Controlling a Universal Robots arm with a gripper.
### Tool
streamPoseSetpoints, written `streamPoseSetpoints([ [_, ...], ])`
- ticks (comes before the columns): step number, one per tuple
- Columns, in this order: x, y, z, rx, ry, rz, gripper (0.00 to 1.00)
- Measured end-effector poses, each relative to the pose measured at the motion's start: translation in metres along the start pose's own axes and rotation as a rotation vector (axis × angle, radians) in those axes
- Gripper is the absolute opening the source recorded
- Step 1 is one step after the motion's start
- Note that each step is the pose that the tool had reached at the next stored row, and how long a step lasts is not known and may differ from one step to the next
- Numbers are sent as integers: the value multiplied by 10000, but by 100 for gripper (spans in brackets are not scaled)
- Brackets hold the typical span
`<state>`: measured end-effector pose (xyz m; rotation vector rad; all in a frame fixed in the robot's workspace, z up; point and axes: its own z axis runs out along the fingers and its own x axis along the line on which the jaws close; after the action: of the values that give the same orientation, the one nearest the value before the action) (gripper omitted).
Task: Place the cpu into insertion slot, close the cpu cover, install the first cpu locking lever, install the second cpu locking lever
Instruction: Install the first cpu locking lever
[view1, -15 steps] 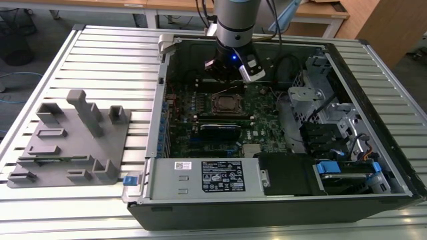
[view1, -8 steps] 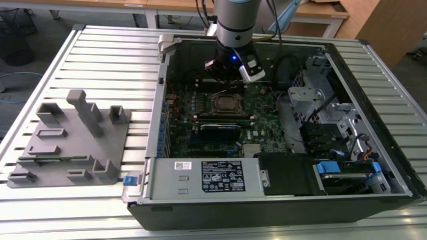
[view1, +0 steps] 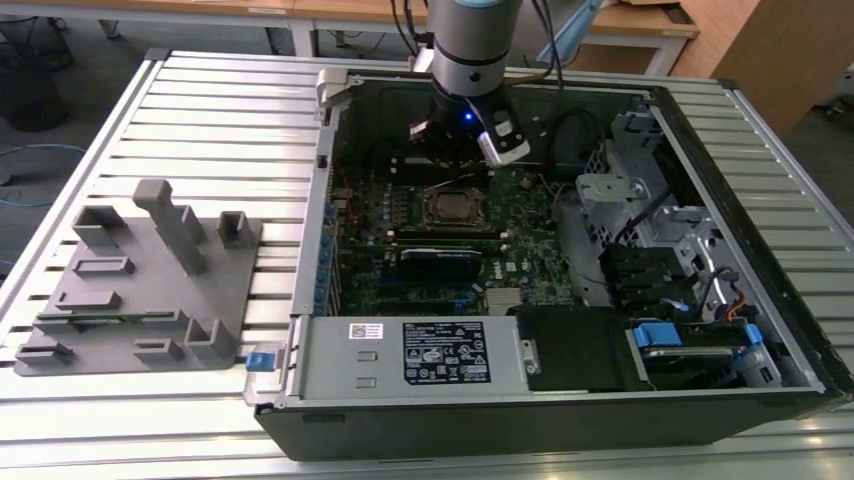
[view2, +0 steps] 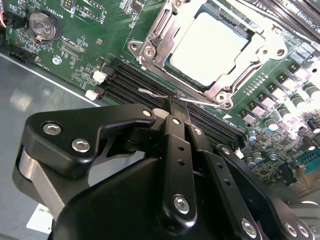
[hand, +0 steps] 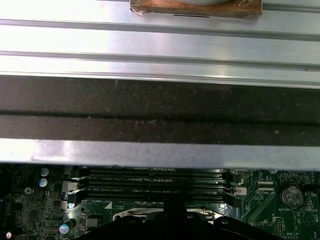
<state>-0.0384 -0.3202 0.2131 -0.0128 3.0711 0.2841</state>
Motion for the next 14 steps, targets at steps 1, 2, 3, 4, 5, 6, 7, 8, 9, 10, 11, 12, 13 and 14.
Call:
streamPoseSetpoints([
  [1,0,0,2,1,1,0,11],
  [2,0,-1,3,2,2,0,11],
  [3,0,-1,4,3,1,0,11],
  [4,0,-1,7,2,0,0,11],
  [5,0,-1,8,3,0,0,11],
  [6,0,-2,11,2,0,0,11],
  [7,1,-2,13,2,0,-1,11],
  [8,1,-3,14,3,1,0,11],
  [9,1,-3,14,4,1,0,11],
  [10,1,-3,14,5,1,0,11],
  [11,1,-4,24,4,0,0,11],
  [12,2,-7,40,3,0,0,11],
  [13,2,-7,40,4,0,0,11],
  [14,2,-7,40,3,0,0,11],
])
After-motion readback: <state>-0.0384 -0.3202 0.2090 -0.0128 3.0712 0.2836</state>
